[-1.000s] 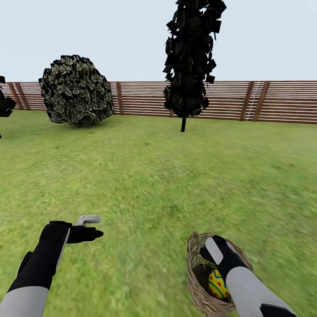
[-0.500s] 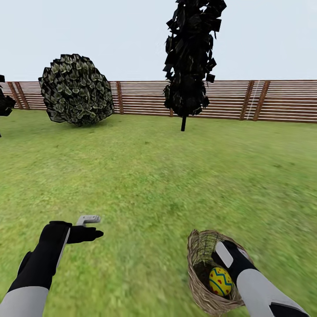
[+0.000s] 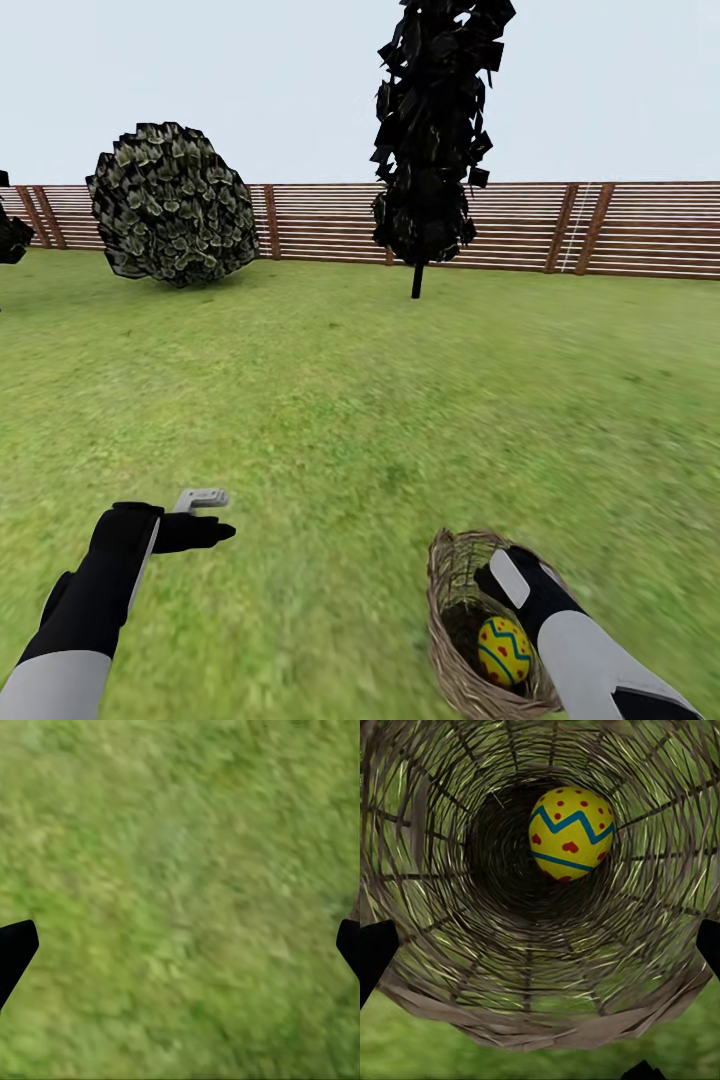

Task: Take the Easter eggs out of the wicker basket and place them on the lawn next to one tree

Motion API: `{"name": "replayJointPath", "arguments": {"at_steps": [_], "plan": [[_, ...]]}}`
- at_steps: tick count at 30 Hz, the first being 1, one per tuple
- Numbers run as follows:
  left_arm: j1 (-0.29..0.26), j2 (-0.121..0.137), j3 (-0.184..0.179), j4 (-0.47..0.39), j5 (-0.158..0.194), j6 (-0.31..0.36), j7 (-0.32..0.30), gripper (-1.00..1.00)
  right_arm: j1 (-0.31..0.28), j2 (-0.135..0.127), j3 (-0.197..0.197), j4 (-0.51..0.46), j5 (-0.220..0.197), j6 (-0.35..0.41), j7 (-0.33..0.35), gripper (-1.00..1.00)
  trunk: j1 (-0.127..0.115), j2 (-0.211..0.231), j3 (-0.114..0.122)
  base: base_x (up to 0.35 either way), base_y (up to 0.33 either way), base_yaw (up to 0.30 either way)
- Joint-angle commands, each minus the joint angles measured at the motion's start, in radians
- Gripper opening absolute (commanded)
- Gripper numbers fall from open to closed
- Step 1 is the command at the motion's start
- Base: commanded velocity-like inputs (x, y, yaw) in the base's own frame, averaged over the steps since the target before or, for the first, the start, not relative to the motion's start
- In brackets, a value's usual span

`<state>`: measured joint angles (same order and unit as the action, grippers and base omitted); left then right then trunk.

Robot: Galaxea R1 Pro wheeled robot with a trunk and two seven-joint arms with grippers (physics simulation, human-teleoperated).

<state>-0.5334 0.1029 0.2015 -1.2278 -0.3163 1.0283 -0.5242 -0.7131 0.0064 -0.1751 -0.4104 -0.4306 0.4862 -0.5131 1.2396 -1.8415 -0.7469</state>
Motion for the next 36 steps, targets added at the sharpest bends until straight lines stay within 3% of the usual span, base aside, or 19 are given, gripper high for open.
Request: {"name": "replayJointPath", "arguments": {"at_steps": [1, 30, 36], "plan": [[-0.001, 0.0, 0.001, -0.001, -0.01, 0.003, -0.011, 1.0, 0.0, 0.0, -0.001, -0.002, -0.01, 0.002, -0.007, 1.0, 0.0, 0.0, -0.001, 0.055, 0.0, 0.0], [-0.001, -0.006, 0.001, -0.001, -0.011, 0.003, -0.011, 1.0, -0.002, -0.006, -0.001, 0.002, -0.008, 0.003, -0.007, 1.0, 0.0, 0.0, -0.001, 0.095, -0.005, 0.0], [-0.002, -0.006, 0.001, -0.001, -0.012, 0.003, -0.013, 1.0, -0.002, -0.006, -0.001, 0.002, -0.008, 0.003, -0.007, 1.0, 0.023, -0.042, -0.02, 0.005, -0.001, 0.0]]}}
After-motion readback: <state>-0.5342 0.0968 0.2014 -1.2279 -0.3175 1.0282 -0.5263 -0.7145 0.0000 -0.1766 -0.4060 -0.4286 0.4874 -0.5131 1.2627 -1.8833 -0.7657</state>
